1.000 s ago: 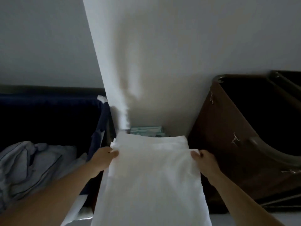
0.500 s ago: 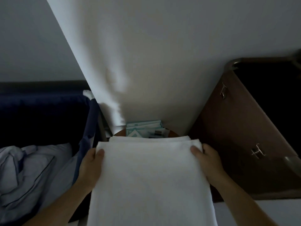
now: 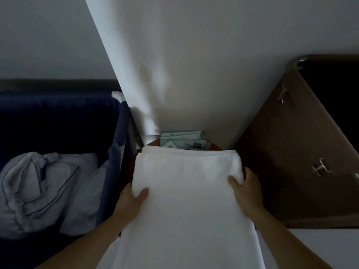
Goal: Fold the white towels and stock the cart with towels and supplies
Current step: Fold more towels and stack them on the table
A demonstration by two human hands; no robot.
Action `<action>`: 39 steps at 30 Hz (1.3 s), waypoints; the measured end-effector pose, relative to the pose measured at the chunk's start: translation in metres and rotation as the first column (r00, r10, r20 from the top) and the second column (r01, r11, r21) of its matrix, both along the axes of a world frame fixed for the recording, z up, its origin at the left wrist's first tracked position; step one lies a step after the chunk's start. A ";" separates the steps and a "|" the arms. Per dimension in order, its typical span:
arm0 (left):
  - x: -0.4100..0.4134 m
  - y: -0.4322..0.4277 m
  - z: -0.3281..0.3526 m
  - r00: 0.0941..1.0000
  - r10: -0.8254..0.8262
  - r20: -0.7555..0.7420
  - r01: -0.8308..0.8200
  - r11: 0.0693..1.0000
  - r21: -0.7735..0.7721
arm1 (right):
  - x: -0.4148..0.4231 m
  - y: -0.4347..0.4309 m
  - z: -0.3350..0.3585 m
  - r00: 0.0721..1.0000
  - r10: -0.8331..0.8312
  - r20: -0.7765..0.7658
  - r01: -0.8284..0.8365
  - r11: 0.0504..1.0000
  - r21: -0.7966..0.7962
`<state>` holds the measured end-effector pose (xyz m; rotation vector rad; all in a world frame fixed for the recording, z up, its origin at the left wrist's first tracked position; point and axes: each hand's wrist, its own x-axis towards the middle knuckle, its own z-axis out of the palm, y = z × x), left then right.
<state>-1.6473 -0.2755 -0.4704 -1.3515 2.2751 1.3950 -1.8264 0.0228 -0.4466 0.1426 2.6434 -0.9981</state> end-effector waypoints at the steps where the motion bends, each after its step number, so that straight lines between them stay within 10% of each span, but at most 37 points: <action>1: 0.008 0.012 0.009 1.000 -0.010 -0.003 0.010 1.000 0.013 | 0.009 0.005 0.000 0.999 0.021 0.031 -0.021 1.000 0.001; 18: 0.147 0.061 0.020 0.985 0.071 0.157 -0.099 0.978 0.181 | 0.185 0.066 0.033 0.974 -0.170 0.152 0.110 0.935 0.336; 31: 0.165 0.052 0.020 0.956 0.282 0.081 -0.278 0.785 0.553 | 0.207 0.096 0.020 0.953 -0.241 0.182 0.261 0.960 -0.096; 39: 0.141 0.042 0.054 0.969 0.236 0.073 -0.220 0.688 0.692 | 0.161 0.089 0.046 0.811 -0.093 0.578 0.326 0.891 -0.314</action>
